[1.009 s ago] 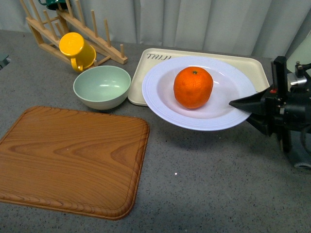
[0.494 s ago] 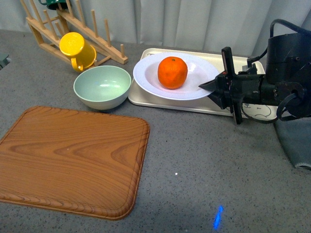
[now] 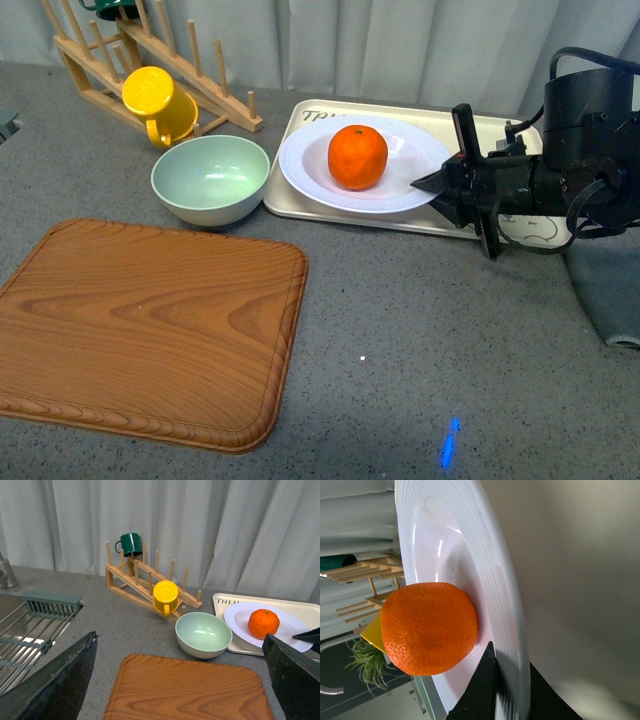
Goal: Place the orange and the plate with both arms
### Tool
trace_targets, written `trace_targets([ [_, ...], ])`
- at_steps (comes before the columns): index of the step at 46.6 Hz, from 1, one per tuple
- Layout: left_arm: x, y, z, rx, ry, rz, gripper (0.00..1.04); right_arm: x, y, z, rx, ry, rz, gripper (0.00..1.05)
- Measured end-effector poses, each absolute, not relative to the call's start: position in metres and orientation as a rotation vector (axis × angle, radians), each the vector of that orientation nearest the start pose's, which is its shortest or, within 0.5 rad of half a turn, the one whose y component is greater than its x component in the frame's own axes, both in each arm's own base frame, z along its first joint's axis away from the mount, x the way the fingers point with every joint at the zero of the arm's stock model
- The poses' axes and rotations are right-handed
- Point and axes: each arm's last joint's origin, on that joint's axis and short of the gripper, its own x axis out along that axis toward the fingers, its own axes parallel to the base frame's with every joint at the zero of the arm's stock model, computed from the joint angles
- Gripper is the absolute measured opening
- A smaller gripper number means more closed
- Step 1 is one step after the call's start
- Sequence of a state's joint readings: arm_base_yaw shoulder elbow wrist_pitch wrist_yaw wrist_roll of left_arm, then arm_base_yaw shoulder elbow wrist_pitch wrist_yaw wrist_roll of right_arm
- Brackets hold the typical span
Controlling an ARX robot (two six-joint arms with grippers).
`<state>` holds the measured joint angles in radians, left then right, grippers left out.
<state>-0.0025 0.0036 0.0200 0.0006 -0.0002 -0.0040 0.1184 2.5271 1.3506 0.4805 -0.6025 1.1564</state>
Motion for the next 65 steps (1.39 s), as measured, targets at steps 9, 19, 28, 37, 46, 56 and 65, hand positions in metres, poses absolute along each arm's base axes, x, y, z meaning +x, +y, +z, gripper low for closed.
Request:
trace_targets([
  [9,0.097,0.0,0.17,-0.004,-0.017,-0.002,0.98,0.445,0.067,-0.007,1.21,1.054,0.187,0.36],
  [19,0.097,0.0,0.17,-0.004,-0.017,-0.002,0.98,0.44,0.063,0.005,1.211,1.035,0.192,0.65],
  [28,0.097,0.0,0.17,-0.004,-0.017,-0.002,0.98,0.424,0.055,0.027,1.178,1.002,0.202,0.92],
  [37,0.097,0.0,0.17,-0.004,-0.017,-0.002,0.98,0.391,0.051,0.074,0.835,0.93,0.135,0.96],
  [46,0.097,0.0,0.17,-0.004,-0.017,-0.002,0.98,0.339,0.049,0.114,0.233,0.68,0.096,0.96],
  [56,0.097,0.0,0.17,-0.004,-0.017,-0.003,0.98,0.277,0.03,0.128,-0.113,0.496,0.065,0.96],
  [65,0.097,0.0,0.17,-0.004,-0.017,-0.003,0.98,0.221,0.013,0.135,-0.29,0.407,-0.024,0.96],
])
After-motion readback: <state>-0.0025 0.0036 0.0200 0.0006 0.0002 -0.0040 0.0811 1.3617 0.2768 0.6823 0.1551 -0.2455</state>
